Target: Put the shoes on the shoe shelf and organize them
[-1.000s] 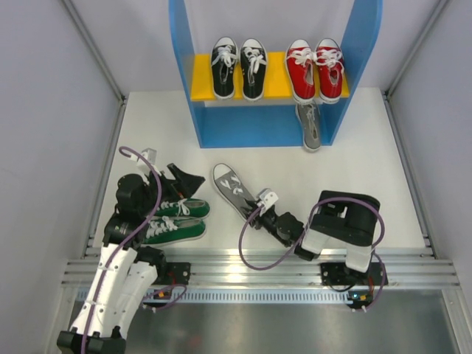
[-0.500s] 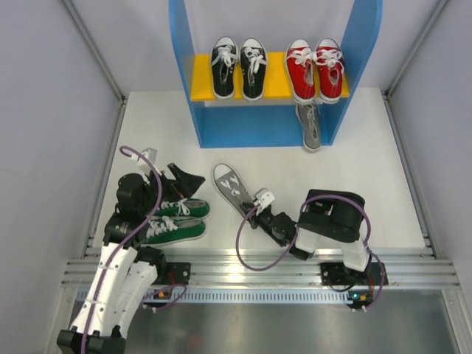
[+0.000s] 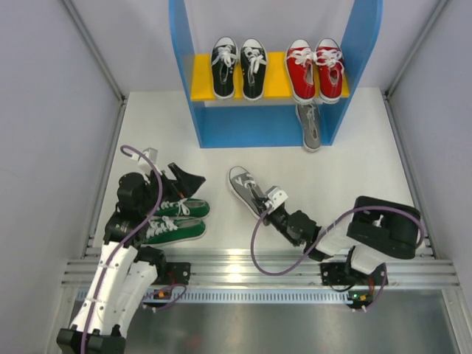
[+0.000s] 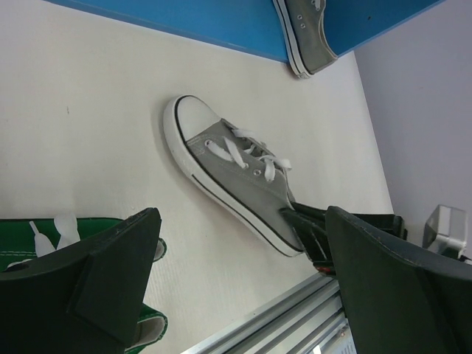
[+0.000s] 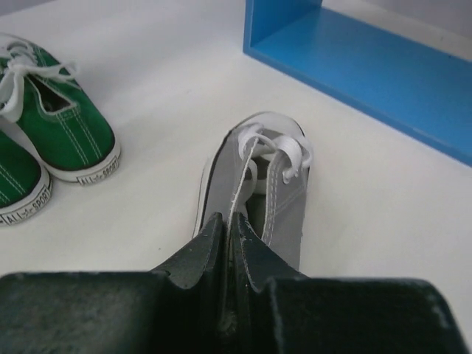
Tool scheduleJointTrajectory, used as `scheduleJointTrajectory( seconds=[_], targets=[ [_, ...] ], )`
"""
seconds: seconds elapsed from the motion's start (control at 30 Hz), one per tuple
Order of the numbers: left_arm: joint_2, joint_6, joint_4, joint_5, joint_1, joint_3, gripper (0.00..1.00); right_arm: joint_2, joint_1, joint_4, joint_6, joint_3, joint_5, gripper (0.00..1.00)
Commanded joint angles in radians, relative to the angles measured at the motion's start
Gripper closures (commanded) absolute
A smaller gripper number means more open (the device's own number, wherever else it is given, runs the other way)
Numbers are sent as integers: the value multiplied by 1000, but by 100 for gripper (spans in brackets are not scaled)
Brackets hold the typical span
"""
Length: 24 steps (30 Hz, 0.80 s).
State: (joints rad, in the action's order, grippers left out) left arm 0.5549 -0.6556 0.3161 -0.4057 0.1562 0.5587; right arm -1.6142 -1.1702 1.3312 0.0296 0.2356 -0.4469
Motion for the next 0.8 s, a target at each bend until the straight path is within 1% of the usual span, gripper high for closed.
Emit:
scheduleJointTrajectory(
  seconds=[0.0, 0.2, 0.3, 0.4, 0.47, 0.57, 0.63, 0.77],
  targets=[
    [3, 7, -37, -10, 2, 21, 1, 130, 23, 63, 82, -4, -49, 100],
    [8, 5, -38, -10, 0, 21, 1, 290, 79, 11, 163, -15, -79, 100],
    [8, 5, -37, -10, 0, 21, 1, 345, 99, 2, 200, -18, -93, 100],
    [11, 2, -41, -12, 2, 21, 1, 367, 139, 8, 248, -10, -114, 100],
    [16, 2, -46, -15, 2, 18, 1, 361, 181, 17, 266, 13, -124, 100],
    [19, 1, -49, -16, 0, 20, 1, 307, 256, 54, 268, 65, -118, 100],
    [19, -1, -46, -18, 0, 20, 1, 240, 314, 92, 265, 96, -98, 100],
    [14, 1, -48, -19, 0, 21, 1, 111, 405, 124, 237, 218, -50, 100]
  ],
)
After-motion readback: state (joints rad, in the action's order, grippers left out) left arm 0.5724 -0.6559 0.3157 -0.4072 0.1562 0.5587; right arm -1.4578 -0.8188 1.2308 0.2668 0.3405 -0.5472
